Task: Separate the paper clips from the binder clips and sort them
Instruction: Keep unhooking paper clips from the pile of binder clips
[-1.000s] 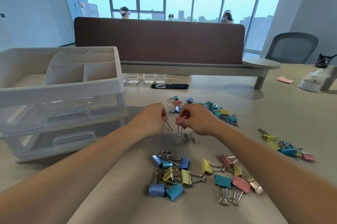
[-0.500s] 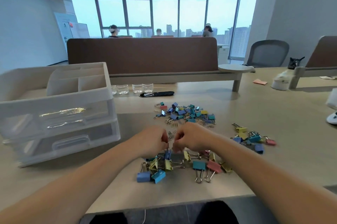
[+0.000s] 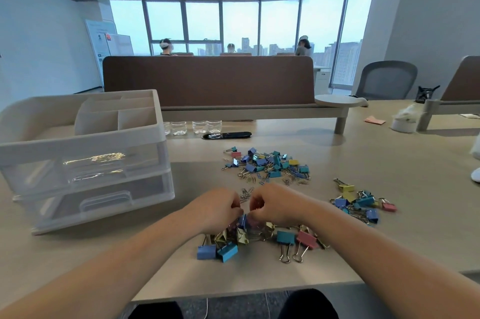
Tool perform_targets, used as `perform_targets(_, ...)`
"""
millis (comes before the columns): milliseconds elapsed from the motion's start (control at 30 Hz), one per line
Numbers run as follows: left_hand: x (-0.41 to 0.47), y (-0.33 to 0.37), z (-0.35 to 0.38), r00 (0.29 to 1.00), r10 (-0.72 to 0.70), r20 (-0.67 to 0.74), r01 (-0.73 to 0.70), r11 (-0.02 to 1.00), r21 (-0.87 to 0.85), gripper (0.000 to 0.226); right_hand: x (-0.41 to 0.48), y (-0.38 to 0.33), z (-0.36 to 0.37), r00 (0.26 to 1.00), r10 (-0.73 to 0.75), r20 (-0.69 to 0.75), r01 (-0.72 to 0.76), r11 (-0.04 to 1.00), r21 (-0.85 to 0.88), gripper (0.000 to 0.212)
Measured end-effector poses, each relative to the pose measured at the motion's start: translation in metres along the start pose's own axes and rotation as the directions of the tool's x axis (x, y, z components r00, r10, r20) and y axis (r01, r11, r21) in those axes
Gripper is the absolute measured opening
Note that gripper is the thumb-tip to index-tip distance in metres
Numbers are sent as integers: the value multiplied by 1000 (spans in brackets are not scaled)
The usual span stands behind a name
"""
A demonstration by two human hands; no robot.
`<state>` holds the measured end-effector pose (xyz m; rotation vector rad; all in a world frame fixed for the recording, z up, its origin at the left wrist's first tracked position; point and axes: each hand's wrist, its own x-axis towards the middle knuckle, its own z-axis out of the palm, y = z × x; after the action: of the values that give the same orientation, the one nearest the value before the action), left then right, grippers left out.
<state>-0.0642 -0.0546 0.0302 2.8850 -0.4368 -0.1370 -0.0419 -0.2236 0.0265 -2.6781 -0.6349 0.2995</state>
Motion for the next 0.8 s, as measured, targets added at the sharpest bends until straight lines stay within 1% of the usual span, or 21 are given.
perform_targets(67, 2, -1, -2, 1000, -2, -7, 2, 1000, -13, 24, -2, 2, -2, 1000, -18, 16, 18, 1000, -18, 26)
perform_targets(133, 5, -2, -5, 1000, -3, -20, 2, 999, -34, 20, -3, 4, -6, 1000, -22, -4, 22, 999, -35, 28)
perform_targets(267, 12, -1, -8, 999, 3, -36, -5, 999, -52, 19, -5, 9, -13, 999, -28, -45, 26, 998, -51, 22)
perform_targets(400, 22, -1, -10, 997, 17, -71, -21, 998, -51, 17, -1, 20, -14, 998, 7, -66, -9, 1000, -29, 22)
perform_targets(500, 35, -9, -11, 998, 6, -65, -10, 998, -54, 14, 5, 34, -15, 994, 34, -105, -36, 999, -11, 21)
perform_targets(567, 45, -15, -13, 999, -6, -35, 5, 1000, -20, 20, 9, 44, -17, 990, 60, -126, -60, 998, 2, 20)
perform_targets(733, 71, -21, -13, 991, -17, 136, 9, 998, 58, 59, 24, 65, -23, 979, 123, -162, -132, 990, -48, 15)
perform_targets(800, 81, -22, -11, 982, 2, 189, -12, 999, 50, 67, 29, 74, -26, 970, 147, -196, -163, 985, -64, 13)
